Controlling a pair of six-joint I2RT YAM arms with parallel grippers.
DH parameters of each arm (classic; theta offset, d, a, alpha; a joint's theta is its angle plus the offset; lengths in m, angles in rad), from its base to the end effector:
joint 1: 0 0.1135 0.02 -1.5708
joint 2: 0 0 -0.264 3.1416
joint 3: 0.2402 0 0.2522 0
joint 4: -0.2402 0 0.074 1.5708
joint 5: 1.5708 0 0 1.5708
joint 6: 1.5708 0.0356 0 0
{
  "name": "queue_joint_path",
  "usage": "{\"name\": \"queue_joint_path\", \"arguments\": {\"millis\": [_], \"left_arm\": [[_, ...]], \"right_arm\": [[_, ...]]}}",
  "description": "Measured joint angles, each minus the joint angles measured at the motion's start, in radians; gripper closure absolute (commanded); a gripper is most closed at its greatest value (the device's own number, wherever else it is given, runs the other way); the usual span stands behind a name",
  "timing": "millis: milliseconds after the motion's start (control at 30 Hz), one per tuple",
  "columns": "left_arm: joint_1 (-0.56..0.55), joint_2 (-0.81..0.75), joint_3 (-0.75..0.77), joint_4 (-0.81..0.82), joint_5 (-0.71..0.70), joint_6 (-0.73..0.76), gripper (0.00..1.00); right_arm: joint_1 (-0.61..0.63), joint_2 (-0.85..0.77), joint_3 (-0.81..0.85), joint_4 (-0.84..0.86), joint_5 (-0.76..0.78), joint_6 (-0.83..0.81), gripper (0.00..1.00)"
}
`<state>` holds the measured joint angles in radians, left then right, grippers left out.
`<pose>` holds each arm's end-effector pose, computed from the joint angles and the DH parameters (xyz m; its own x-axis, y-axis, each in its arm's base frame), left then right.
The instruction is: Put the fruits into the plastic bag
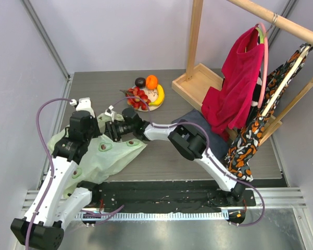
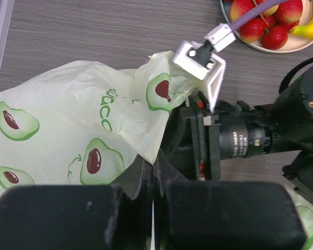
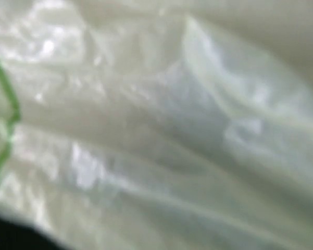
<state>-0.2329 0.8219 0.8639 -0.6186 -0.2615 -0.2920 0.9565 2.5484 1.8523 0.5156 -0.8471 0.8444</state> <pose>0.1708 -0.0311 0.3180 -0.5115 -0.1645 -0.8434 -0.1411 0.9843 -0.1063 0.3017 0.4741 0.1325 -0.7909 -0.2625 -0.5528 -0.5642 -0.0369 0.8248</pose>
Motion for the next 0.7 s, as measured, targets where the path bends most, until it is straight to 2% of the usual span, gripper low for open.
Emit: {"name": "queue_joint_path", "arguments": {"millis": [67,267,400,567,700], "left_arm": [[0.0,0.0,0.0,0.0,0.0,-0.001,1.0],[0.0,-0.001,0.0,0.0,-0.001,-0.01,1.0],[0.0,-0.001,0.0,-0.001,-0.001,-0.011,1.0],[0.0,-0.001,0.0,-0.001,-0.001,-0.011,1.0],[0.0,0.001,0.0,-0.001,-0.001,-0.011,1.0]], "right_arm": [[-0.01,-0.039,-0.05,-0.001,0.008,-0.023,0.27],[-0.052,-0.247,-0.232,-0.043,0.042,-0.125,0.21],[-0.08,-0.387,-0.289,-0.157,0.098,-0.262,0.19],[-0.106,-0.462,-0.298,-0.317,0.216,-0.392,0.19],[-0.135,-0.46,-0.343,-0.388,0.264,-0.398,0.19]]}}
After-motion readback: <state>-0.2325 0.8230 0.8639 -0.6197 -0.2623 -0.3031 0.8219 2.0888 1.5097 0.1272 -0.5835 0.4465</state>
